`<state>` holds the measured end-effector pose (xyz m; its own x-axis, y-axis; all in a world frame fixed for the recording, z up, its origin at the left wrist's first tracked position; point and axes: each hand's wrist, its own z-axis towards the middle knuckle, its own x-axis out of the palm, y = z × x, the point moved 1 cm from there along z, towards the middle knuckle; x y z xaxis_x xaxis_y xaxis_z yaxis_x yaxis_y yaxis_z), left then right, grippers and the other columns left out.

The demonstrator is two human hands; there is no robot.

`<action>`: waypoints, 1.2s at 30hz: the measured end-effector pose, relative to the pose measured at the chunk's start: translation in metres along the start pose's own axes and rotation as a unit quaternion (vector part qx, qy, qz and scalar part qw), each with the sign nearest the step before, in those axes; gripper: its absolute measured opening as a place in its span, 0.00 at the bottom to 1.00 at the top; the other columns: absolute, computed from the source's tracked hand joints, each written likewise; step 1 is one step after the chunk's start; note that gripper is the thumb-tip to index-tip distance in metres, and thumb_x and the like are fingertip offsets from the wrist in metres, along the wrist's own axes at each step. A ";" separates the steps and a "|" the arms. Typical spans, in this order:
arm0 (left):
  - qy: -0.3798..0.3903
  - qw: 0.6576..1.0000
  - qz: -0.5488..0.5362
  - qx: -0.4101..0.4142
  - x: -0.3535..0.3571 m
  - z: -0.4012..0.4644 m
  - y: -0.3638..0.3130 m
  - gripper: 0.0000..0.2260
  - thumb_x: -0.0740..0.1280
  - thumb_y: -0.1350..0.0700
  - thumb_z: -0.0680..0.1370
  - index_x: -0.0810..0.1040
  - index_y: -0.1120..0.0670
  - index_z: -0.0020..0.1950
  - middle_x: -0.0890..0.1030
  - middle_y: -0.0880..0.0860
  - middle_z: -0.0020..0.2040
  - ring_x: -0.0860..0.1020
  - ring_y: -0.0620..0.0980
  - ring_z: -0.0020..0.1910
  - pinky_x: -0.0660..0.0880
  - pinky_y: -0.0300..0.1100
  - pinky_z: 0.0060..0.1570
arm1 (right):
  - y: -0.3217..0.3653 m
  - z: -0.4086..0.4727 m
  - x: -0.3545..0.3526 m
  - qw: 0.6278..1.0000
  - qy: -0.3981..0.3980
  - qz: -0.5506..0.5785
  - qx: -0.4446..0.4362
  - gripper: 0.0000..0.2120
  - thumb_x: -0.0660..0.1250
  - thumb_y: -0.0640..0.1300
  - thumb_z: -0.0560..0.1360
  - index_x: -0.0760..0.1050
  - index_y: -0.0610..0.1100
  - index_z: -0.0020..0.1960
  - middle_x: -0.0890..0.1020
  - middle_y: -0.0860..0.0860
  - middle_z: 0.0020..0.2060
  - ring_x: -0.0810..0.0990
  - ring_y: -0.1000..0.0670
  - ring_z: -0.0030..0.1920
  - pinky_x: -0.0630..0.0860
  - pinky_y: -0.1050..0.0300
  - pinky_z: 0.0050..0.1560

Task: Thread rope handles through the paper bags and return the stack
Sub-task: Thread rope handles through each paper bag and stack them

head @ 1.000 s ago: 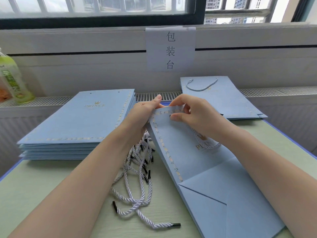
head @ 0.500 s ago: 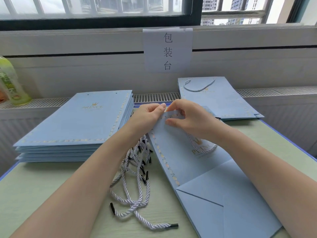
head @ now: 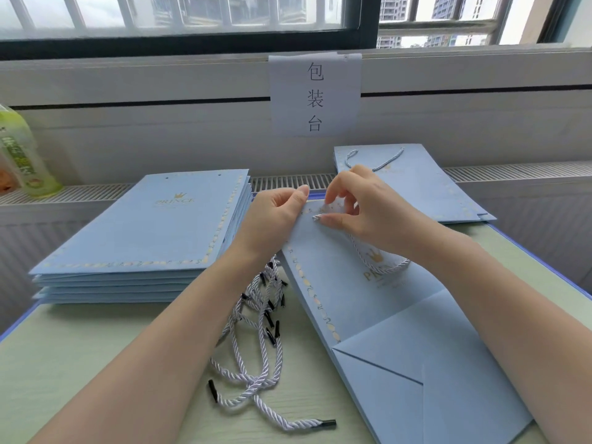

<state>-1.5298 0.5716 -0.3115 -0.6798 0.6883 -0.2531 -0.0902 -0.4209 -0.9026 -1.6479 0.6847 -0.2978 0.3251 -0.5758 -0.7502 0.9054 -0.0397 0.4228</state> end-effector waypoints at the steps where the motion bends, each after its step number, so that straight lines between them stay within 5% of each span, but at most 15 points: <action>1: -0.014 1.000 0.008 0.016 0.000 0.000 -0.001 0.21 0.60 0.53 0.82 0.67 0.68 0.35 0.68 0.58 0.32 0.65 0.52 0.31 0.63 0.44 0.33 | 0.000 -0.001 -0.001 1.000 0.001 -0.020 -0.006 0.09 0.70 0.46 0.73 0.70 0.47 0.47 0.66 0.55 0.44 0.72 0.57 0.36 0.66 0.73 0.41; 6: -0.080 0.986 0.147 0.022 -0.008 0.004 -0.002 0.22 0.58 0.54 0.82 0.59 0.57 0.29 0.59 0.50 0.26 0.58 0.47 0.26 0.54 0.42 0.29 | -0.003 -0.002 -0.009 0.992 0.068 -0.099 0.042 0.08 0.62 0.50 0.78 0.73 0.46 0.45 0.73 0.53 0.42 0.72 0.55 0.40 0.68 0.56 0.44; 10: -0.076 0.890 0.450 -0.019 -0.008 -0.001 0.000 0.18 0.54 0.52 0.81 0.66 0.57 0.33 0.69 0.52 0.31 0.68 0.53 0.34 0.63 0.43 0.36 | -0.024 -0.005 -0.026 0.942 0.102 -0.249 0.203 0.14 0.56 0.50 0.80 0.73 0.41 0.46 0.77 0.46 0.44 0.75 0.42 0.46 0.73 0.52 0.46; 14: -0.017 0.823 0.565 -0.049 -0.001 -0.005 0.005 0.11 0.52 0.55 0.81 0.68 0.57 0.43 0.72 0.55 0.41 0.72 0.57 0.43 0.65 0.44 0.42 | -0.038 -0.013 -0.034 0.881 0.165 -0.303 0.324 0.16 0.57 0.48 0.79 0.64 0.42 0.35 0.74 0.45 0.31 0.73 0.46 0.31 0.72 0.56 0.41; 17: 0.022 0.828 0.561 -0.008 0.007 -0.006 0.009 0.12 0.54 0.51 0.82 0.73 0.57 0.50 0.77 0.55 0.52 0.73 0.57 0.53 0.68 0.46 0.48 | -0.037 -0.016 -0.032 0.877 0.193 -0.237 0.370 0.13 0.58 0.44 0.79 0.65 0.39 0.37 0.78 0.43 0.31 0.76 0.46 0.26 0.79 0.53 0.40; 20: 0.063 0.855 0.515 0.008 0.016 -0.009 0.012 0.16 0.59 0.46 0.80 0.72 0.55 0.61 0.76 0.54 0.60 0.71 0.55 0.61 0.67 0.47 0.57 | -0.035 -0.014 -0.025 0.889 0.193 -0.214 0.356 0.05 0.59 0.33 0.73 0.71 0.37 0.40 0.81 0.40 0.31 0.83 0.40 0.33 0.82 0.47 0.42; 23: 0.124 0.868 0.480 0.018 0.020 -0.010 0.010 0.21 0.64 0.44 0.77 0.70 0.52 0.65 0.74 0.53 0.64 0.69 0.53 0.64 0.66 0.46 0.60 | -0.033 -0.014 -0.022 0.894 0.194 -0.212 0.345 0.09 0.57 0.30 0.70 0.74 0.38 0.45 0.80 0.41 0.34 0.84 0.40 0.36 0.81 0.49 0.43; 28: 0.105 0.889 0.442 0.054 0.021 -0.012 0.010 0.16 0.64 0.50 0.79 0.72 0.51 0.65 0.76 0.52 0.63 0.71 0.52 0.64 0.67 0.45 0.60 | -0.022 -0.009 -0.024 0.933 0.182 -0.157 0.267 0.10 0.58 0.35 0.74 0.69 0.43 0.54 0.73 0.49 0.42 0.71 0.48 0.38 0.65 0.59 0.31; 31: 0.043 0.889 0.449 0.076 0.019 -0.012 0.009 0.12 0.60 0.56 0.80 0.74 0.53 0.62 0.80 0.54 0.56 0.75 0.56 0.57 0.72 0.48 0.53 | -0.014 -0.010 -0.019 0.950 0.209 -0.061 0.225 0.12 0.60 0.38 0.74 0.70 0.47 0.56 0.75 0.55 0.39 0.72 0.55 0.36 0.66 0.62 0.33; 36: 0.020 0.858 0.513 0.032 0.016 -0.010 0.007 0.14 0.56 0.48 0.82 0.75 0.54 0.58 0.79 0.55 0.55 0.75 0.58 0.55 0.71 0.47 0.49 | -0.011 -0.010 -0.008 0.958 0.205 -0.048 0.195 0.12 0.65 0.53 0.76 0.72 0.45 0.50 0.75 0.55 0.39 0.73 0.55 0.37 0.68 0.62 0.36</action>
<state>-1.5335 0.5857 -0.3256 -0.4001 -0.0450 -0.9154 0.5001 -0.8477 -0.1769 -1.6579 0.6977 -0.3012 0.3983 -0.1880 -0.8978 0.7914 -0.4245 0.4400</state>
